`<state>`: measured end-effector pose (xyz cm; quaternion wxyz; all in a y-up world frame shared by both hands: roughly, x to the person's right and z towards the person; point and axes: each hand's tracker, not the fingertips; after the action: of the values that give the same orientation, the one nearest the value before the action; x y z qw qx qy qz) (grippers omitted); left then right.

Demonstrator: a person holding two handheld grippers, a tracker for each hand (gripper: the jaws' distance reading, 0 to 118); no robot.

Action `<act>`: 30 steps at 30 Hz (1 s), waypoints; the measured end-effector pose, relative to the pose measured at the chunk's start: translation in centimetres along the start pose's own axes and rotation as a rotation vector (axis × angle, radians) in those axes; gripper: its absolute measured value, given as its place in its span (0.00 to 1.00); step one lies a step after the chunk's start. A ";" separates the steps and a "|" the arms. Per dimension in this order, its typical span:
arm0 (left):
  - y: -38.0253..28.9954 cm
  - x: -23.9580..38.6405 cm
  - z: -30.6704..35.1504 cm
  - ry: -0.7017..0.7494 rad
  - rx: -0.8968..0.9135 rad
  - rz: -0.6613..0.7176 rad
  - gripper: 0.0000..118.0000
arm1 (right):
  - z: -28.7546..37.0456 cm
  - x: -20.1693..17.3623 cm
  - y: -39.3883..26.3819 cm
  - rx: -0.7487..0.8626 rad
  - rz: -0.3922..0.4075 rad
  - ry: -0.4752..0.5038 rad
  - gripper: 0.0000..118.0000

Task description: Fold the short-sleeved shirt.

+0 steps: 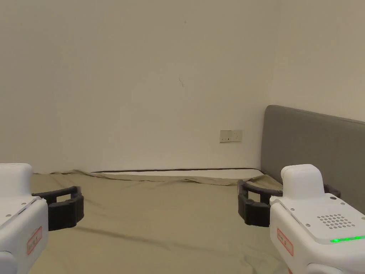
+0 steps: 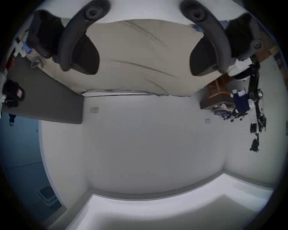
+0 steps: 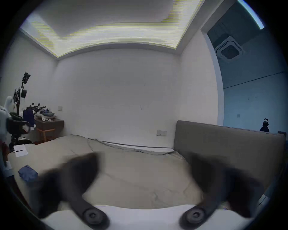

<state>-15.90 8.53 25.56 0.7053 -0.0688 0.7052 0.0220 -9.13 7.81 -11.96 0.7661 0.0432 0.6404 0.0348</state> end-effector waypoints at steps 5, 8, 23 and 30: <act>-0.2 -0.3 0.9 0.025 0.067 0.036 1.00 | -0.1 -0.3 -0.3 0.013 0.042 -0.005 1.00; 0.2 -0.8 1.2 0.018 0.093 0.092 1.00 | -0.1 0.0 -0.2 0.015 0.013 0.120 1.00; 0.0 -2.0 1.8 0.000 0.181 0.190 1.00 | 0.9 -0.9 -0.4 -0.027 -0.073 0.258 1.00; 0.1 -2.3 1.6 0.043 0.159 0.160 1.00 | 1.2 -1.6 0.8 -0.018 -0.069 0.077 1.00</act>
<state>-14.29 8.95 27.85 0.6892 0.0434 0.7230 0.0206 -8.21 8.43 -10.10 0.7420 0.0129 0.6701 0.0156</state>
